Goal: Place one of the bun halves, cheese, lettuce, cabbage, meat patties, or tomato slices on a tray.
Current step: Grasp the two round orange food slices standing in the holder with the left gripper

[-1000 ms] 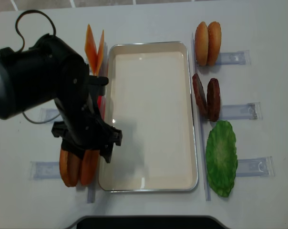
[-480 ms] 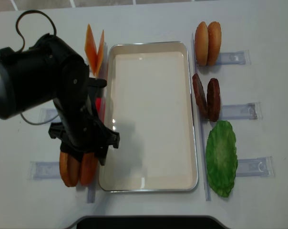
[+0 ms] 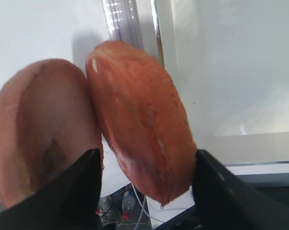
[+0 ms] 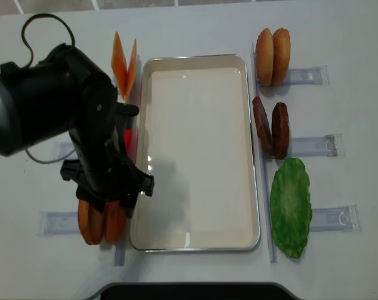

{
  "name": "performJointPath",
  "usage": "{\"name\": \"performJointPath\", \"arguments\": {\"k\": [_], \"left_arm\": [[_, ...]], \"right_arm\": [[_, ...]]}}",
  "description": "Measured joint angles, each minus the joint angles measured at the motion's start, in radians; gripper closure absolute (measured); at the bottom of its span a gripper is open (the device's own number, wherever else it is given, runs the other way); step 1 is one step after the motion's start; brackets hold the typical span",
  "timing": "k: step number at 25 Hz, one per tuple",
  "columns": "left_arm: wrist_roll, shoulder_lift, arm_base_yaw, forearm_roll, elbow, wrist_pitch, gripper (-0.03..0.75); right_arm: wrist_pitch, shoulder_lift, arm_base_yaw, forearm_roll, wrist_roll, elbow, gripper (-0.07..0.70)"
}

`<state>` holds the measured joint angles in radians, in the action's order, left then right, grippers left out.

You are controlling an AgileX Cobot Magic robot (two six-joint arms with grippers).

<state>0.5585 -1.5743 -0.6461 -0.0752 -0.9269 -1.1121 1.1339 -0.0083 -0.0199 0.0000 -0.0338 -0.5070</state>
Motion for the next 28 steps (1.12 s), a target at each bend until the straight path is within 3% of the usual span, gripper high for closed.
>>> {"name": "performJointPath", "arguments": {"k": [11, 21, 28], "left_arm": [[0.0, -0.025, 0.0, -0.004, 0.0, 0.003, 0.268], [0.0, -0.025, -0.003, -0.015, -0.002, -0.001, 0.529], [0.0, -0.025, -0.003, -0.023, -0.003, -0.012, 0.559]], "right_arm": [[0.0, 0.0, 0.0, 0.0, 0.0, 0.0, 0.25], [0.0, 0.0, 0.0, 0.0, 0.0, 0.0, 0.251], [0.0, 0.0, 0.0, 0.0, 0.0, 0.0, 0.251]]}}
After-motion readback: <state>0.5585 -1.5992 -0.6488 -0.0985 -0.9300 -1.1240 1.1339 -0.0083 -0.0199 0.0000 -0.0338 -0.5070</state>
